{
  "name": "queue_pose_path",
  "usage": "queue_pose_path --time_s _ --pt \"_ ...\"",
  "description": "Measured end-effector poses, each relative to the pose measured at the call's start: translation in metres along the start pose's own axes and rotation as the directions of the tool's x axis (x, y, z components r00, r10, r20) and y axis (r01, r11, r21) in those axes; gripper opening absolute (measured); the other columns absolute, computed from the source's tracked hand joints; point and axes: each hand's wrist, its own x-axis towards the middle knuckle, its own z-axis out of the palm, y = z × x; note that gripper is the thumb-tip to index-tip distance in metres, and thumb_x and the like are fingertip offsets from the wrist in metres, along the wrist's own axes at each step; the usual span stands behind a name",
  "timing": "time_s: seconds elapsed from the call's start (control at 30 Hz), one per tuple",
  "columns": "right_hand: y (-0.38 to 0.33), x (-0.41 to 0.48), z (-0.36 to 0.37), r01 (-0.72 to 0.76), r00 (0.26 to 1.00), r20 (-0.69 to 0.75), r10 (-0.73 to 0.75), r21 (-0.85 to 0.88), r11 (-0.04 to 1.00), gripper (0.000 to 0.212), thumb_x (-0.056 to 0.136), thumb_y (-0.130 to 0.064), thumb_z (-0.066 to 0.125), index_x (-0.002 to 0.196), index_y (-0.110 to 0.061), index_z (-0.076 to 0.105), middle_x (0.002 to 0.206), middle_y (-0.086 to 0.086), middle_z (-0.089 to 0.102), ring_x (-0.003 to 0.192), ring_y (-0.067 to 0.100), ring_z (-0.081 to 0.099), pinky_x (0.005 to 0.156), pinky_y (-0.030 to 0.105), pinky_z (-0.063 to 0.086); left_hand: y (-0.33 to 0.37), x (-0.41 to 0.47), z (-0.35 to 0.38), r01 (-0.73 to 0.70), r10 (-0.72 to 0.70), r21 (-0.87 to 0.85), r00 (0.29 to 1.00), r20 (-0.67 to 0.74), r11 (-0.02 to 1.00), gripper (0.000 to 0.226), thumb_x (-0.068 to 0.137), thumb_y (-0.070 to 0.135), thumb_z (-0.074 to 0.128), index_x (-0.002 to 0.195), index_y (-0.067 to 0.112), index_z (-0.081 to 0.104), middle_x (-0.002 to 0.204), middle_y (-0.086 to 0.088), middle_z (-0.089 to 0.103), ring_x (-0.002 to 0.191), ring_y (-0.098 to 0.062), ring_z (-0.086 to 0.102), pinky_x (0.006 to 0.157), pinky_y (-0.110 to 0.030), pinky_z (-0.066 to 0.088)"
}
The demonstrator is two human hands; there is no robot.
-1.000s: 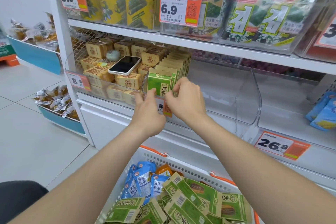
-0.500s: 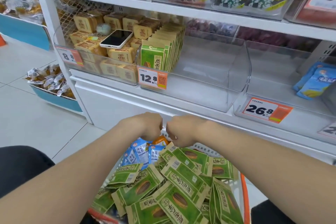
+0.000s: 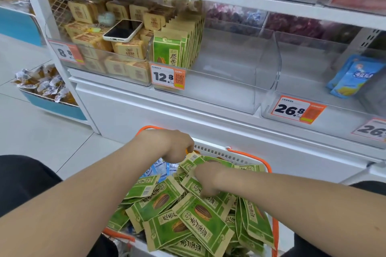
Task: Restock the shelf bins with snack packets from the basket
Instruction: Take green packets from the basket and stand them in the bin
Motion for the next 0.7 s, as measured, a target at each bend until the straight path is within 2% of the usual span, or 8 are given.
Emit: queue_pose_path --time_s 0.07,0.13,0.23,0.3,0.5,0.57,0.63,0.7 --pt "-0.001 -0.001 0.009 -0.073 0.997 -0.018 0.073 0.021 0.997 0.029 0.096 -0.029 0.07 0.079 -0.011 0.055 0.088 0.001 0.061 0.078 0.021 0.063 0.071 0.035 0.062 0.004 -0.003 -0.001 0.007 -0.008 -0.019 1.0 -0.003 1.0 0.05 0.107 0.008 0.039 0.154 0.026 0.044 0.143 -0.004 0.054 0.067 -0.004 0.041 0.053 -0.021 0.033" --pt "0.001 -0.004 0.016 -0.121 0.993 -0.014 0.121 0.031 0.992 0.032 0.096 -0.035 0.069 0.08 -0.011 0.055 0.097 0.004 0.061 0.092 0.022 0.064 0.073 0.036 0.062 0.007 -0.005 -0.002 0.012 -0.012 -0.02 1.0 -0.003 1.0 0.05 0.108 0.009 0.038 0.155 0.026 0.044 0.146 -0.004 0.052 0.065 -0.001 0.038 0.053 -0.021 0.033" --pt "0.001 -0.007 0.026 -0.172 0.981 -0.057 0.184 0.168 0.971 0.051 0.093 -0.038 0.074 0.124 -0.003 0.056 0.124 0.008 0.057 0.105 0.024 0.061 0.073 0.032 0.059 0.008 -0.005 0.001 0.006 -0.006 -0.003 1.0 -0.001 1.0 0.05 0.109 0.011 0.038 0.156 0.027 0.043 0.153 -0.004 0.047 0.066 -0.002 0.041 0.053 -0.022 0.034" --pt "0.001 -0.008 0.027 -0.174 0.976 -0.078 0.205 0.293 0.94 0.068 0.089 -0.034 0.079 0.139 -0.002 0.044 0.122 0.006 0.058 0.099 0.024 0.063 0.068 0.03 0.056 0.006 -0.001 0.005 0.006 -0.006 0.009 1.0 0.012 1.0 0.05 0.108 0.012 0.038 0.155 0.029 0.043 0.153 -0.006 0.045 0.069 -0.006 0.049 0.056 -0.025 0.038" --pt "0.019 -0.012 0.006 -0.092 0.966 -0.168 0.197 0.489 0.867 0.043 0.095 -0.03 0.068 0.126 -0.013 0.043 0.103 0.005 0.059 0.089 0.024 0.06 0.064 0.036 0.049 0.01 0.001 0.003 -0.011 0.01 0.048 1.0 0.015 0.999 0.051 0.107 0.01 0.039 0.153 0.031 0.044 0.134 -0.006 0.054 0.066 -0.009 0.048 0.055 -0.026 0.04" --pt "0.026 -0.015 -0.01 -0.021 0.949 -0.241 0.205 0.598 0.801 0.041 0.102 -0.035 0.057 0.128 -0.009 0.039 0.101 0.008 0.058 0.087 0.027 0.059 0.066 0.037 0.047 0.008 0.004 0.003 -0.025 0.025 0.054 1.0 0.003 0.998 0.055 0.104 0.012 0.049 0.155 0.031 0.041 0.137 -0.002 0.055 0.085 -0.015 0.06 0.072 -0.032 0.052" --pt "0.033 -0.018 -0.027 0.031 0.925 -0.28 0.257 0.729 0.683 0.039 0.104 -0.036 0.052 0.128 -0.008 0.038 0.104 0.012 0.061 0.079 0.027 0.061 0.059 0.033 0.046 0.006 0.004 0.002 -0.044 0.044 0.04 0.999 -0.006 0.998 0.073 0.096 0.02 0.071 0.158 0.028 0.033 0.144 -0.003 0.055 0.114 -0.025 0.062 0.089 -0.036 0.052" --pt "0.035 -0.018 -0.042 0.073 0.905 -0.266 0.331 0.866 0.495 0.029 0.1 -0.028 0.053 0.121 -0.009 0.045 0.099 0.015 0.062 0.064 0.024 0.059 0.046 0.026 0.041 0.003 0.001 -0.001 -0.039 0.039 0.005 0.999 -0.034 0.999 0.097 0.082 0.027 0.089 0.156 0.027 0.028 0.142 -0.004 0.056 0.12 -0.028 0.06 0.086 -0.033 0.046"
